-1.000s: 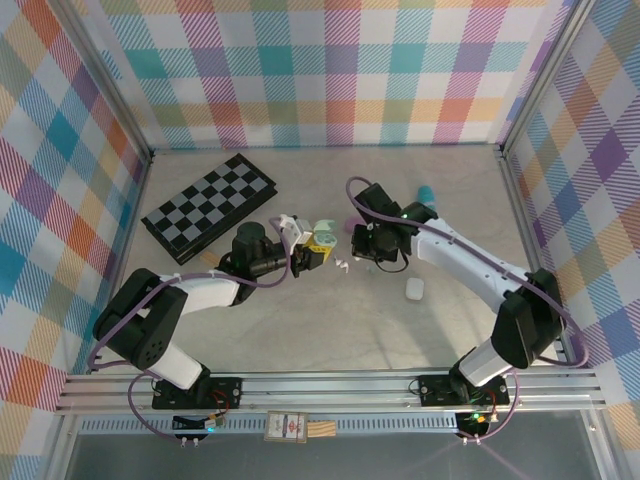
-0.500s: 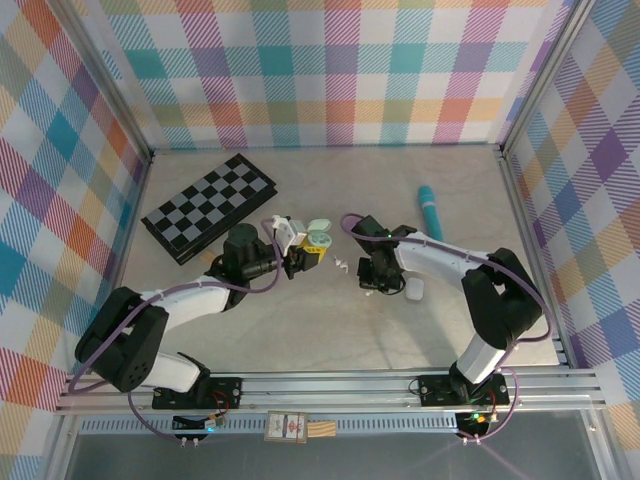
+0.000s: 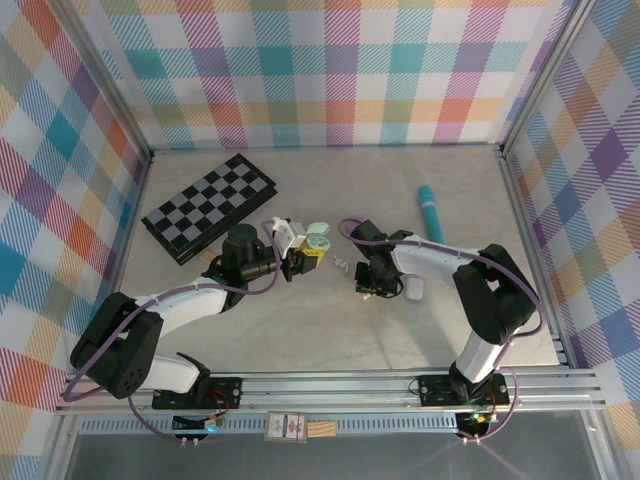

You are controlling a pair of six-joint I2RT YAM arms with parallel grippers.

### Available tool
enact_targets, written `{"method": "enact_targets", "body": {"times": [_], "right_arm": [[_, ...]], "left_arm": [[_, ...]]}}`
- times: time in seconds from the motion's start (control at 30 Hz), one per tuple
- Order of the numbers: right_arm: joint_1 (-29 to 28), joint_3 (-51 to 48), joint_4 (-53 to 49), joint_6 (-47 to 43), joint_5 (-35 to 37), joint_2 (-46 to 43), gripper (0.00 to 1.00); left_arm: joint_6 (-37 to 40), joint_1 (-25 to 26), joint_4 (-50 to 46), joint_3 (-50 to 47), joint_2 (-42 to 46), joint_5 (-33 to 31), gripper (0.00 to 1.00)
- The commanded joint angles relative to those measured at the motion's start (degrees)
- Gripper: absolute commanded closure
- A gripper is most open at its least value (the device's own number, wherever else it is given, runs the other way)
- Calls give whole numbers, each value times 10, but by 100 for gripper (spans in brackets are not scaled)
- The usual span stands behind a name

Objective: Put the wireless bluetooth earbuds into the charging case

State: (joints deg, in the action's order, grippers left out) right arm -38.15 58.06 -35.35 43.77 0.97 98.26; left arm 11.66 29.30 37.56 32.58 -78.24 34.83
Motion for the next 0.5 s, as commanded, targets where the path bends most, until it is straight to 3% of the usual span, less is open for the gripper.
{"method": "enact_targets", "body": {"times": [0.0, 0.17, 0.47], "right_arm": [[3, -3, -4, 6, 1, 14, 74], [3, 6, -15, 3, 10, 21, 79], [0, 50, -74, -26, 61, -53, 82]], "left_arm": [[10, -5, 4, -2, 14, 4, 66], [10, -5, 5, -2, 12, 6, 66], [25, 0, 10, -6, -7, -4, 66]]}}
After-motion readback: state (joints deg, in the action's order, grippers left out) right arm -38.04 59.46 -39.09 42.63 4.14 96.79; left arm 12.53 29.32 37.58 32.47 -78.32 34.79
